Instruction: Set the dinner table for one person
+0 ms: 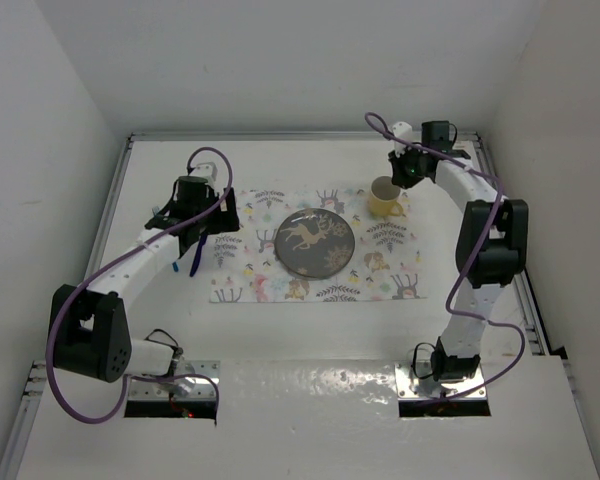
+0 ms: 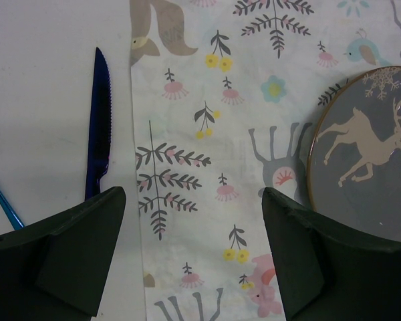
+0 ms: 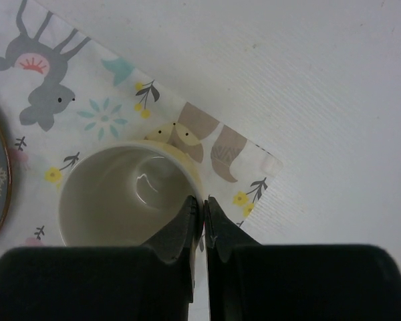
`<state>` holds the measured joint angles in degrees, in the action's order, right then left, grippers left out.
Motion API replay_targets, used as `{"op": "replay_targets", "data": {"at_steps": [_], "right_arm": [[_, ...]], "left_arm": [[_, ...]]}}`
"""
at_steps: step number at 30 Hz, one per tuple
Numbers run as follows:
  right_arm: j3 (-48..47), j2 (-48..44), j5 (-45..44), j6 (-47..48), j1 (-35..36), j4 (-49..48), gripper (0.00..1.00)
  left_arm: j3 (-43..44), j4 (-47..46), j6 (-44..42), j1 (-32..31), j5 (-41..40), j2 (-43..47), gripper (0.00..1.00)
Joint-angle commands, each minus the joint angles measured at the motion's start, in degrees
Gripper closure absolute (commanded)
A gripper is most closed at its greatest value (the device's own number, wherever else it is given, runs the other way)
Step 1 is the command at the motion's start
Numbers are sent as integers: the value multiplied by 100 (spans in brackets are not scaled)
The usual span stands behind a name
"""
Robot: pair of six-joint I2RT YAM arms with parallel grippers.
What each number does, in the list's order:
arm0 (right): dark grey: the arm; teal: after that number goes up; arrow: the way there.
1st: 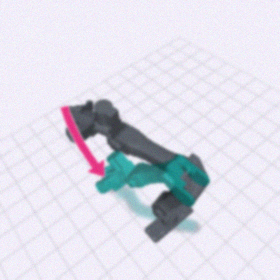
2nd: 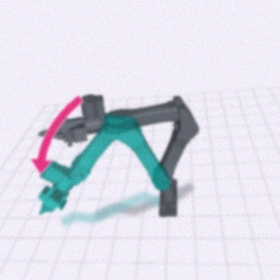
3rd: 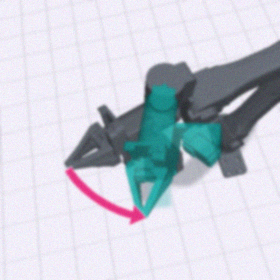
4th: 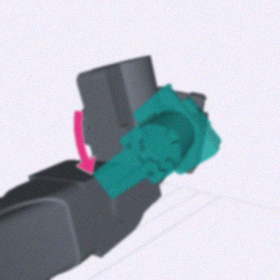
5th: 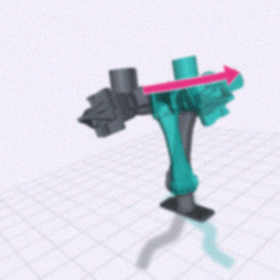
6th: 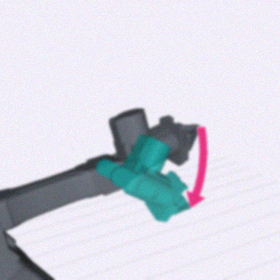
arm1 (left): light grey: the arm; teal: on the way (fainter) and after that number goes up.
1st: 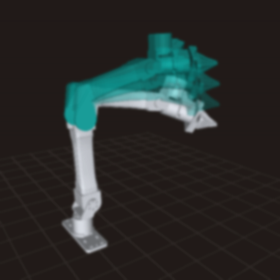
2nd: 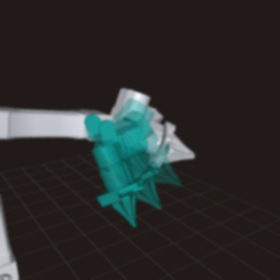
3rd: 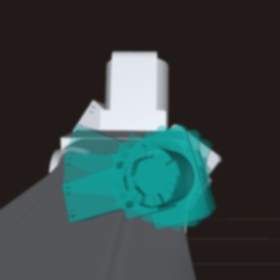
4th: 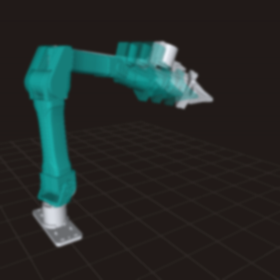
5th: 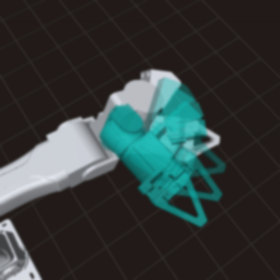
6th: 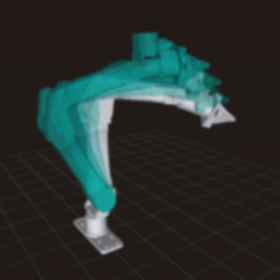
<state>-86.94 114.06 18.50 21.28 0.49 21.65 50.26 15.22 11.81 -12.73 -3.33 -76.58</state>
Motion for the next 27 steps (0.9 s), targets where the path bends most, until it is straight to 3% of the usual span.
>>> {"op": "replay_targets", "data": {"at_steps": [1, 5, 10, 17, 24, 27], "right_arm": [[-7, -402, 13, 140, -32, -152, 93], [1, -472, -4, 140, -23, -135, 88], [-16, -525, -40, 140, -23, -143, 66], [-25, -797, -180, -35, -32, -222, 55], [598, -1965, -1294, -1465, -32, -591, 37], [1212, -2729, -1594, -2125, -32, -636, 35]], "left_arm": [[72, -239, -83, -19, 52, 152, 19], [80, -204, -83, -28, 26, 160, 19], [80, -195, -65, -19, 17, 204, 19], [63, -160, -21, -19, 0, 275, 18], [133, 77, 329, -10, -422, 468, 18], [221, 305, 470, -1, -852, 512, 19]]}}
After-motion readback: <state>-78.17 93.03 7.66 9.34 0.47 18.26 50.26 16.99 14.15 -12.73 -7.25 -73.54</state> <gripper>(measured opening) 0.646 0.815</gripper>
